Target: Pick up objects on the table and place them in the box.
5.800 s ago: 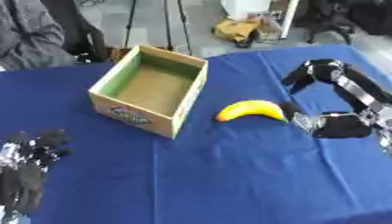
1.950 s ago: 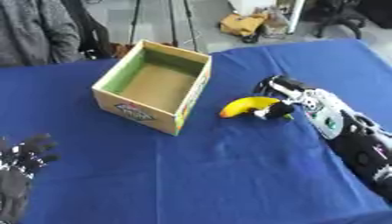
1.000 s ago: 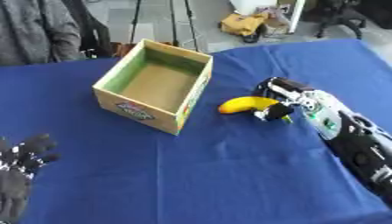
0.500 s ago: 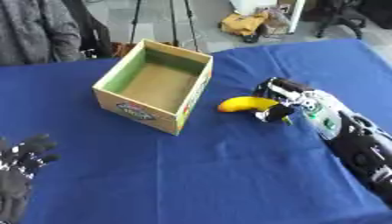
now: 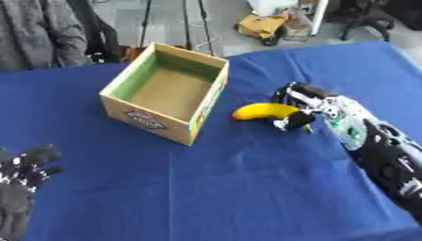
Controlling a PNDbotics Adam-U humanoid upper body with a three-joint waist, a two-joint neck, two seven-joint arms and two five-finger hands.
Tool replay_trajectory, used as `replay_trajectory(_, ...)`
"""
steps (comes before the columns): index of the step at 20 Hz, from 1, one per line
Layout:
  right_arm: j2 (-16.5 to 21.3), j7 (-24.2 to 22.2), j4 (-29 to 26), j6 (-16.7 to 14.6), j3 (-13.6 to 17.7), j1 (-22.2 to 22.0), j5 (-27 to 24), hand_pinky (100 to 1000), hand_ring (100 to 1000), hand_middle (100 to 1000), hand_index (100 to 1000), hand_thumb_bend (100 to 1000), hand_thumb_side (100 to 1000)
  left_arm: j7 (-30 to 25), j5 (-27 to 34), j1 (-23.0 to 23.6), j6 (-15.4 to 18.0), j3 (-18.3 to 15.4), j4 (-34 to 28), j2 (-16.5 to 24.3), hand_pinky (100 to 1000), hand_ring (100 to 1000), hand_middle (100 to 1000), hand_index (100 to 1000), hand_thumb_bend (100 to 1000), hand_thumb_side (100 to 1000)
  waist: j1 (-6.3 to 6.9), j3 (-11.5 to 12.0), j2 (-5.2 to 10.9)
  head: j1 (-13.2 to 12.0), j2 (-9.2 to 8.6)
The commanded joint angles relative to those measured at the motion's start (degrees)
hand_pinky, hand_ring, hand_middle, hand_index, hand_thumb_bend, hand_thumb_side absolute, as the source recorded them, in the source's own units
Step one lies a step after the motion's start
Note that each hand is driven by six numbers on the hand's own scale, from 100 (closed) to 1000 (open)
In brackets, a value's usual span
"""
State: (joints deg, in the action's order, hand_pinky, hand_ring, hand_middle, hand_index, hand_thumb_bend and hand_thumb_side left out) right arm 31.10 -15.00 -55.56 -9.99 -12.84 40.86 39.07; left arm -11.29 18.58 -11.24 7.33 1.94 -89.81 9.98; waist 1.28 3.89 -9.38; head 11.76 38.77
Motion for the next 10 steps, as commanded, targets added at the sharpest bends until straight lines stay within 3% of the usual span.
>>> replay_trajectory(1,2.4,0.3,-2.5,0.3,0.1,1.5,-0.4,397,473,547,651,100,256,-0.2,0.3,-0.6,0.1,0.2,-0.6,0.3,719,769,736,564,236,1000,-0.19,-0.1,1.08,0.1,0.33)
replay_trajectory(10,4.1,0.5,-5.7,1.1,0.2,2.6,-1.6,400,478,547,652,101,251,-0.1,0.3,-0.5,0.1,0.1,-0.6,0.3,719,768,736,565,237,1000,-0.43,-0.4,1.34,-0.2,0.34)
